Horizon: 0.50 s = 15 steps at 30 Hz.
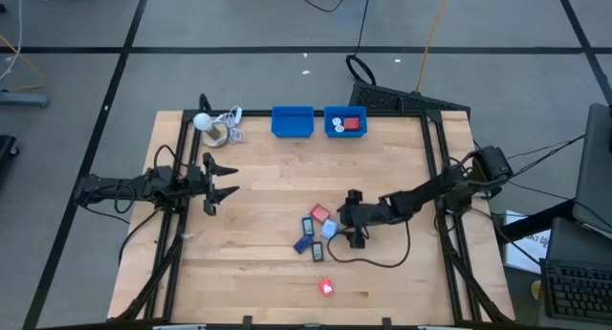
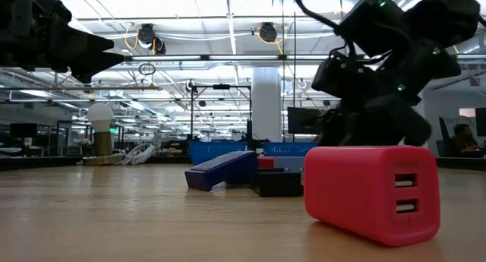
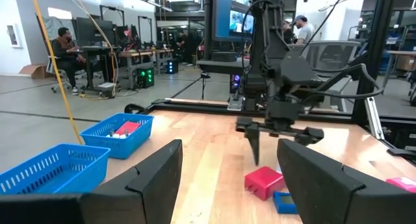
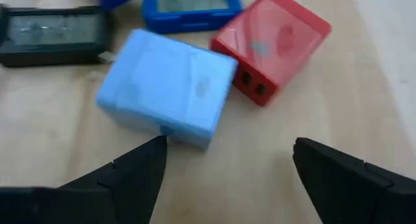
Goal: Pick & Place Office items
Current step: Put the red charger adapter into the right blue bin
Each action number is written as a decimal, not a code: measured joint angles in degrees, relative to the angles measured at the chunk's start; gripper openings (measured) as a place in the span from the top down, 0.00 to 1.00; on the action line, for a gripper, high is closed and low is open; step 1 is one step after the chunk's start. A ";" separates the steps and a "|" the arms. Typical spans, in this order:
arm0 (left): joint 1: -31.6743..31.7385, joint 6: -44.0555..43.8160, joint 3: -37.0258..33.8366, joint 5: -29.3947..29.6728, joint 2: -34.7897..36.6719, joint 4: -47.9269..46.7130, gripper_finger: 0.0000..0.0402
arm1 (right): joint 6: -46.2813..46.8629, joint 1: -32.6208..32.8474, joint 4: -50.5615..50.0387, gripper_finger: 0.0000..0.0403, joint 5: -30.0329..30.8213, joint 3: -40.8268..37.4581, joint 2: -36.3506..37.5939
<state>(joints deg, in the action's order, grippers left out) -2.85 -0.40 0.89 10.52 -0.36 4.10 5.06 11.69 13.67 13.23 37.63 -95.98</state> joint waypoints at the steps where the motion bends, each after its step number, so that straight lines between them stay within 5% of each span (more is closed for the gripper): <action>1: -0.02 0.04 0.00 0.00 0.00 0.00 0.36 | -0.64 -0.62 -0.01 0.21 0.07 0.00 0.04; 10: -0.02 0.11 0.00 0.02 0.00 -0.02 0.36 | -7.29 -6.29 -0.95 0.21 7.29 -0.19 4.08; 15: -0.02 0.13 0.00 0.02 0.00 -0.02 0.36 | -5.22 -9.80 3.45 0.21 6.25 -0.17 4.76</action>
<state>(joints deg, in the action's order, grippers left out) -2.87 -0.27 0.89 10.55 -0.36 4.08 -0.16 1.89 17.12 19.48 37.45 -91.22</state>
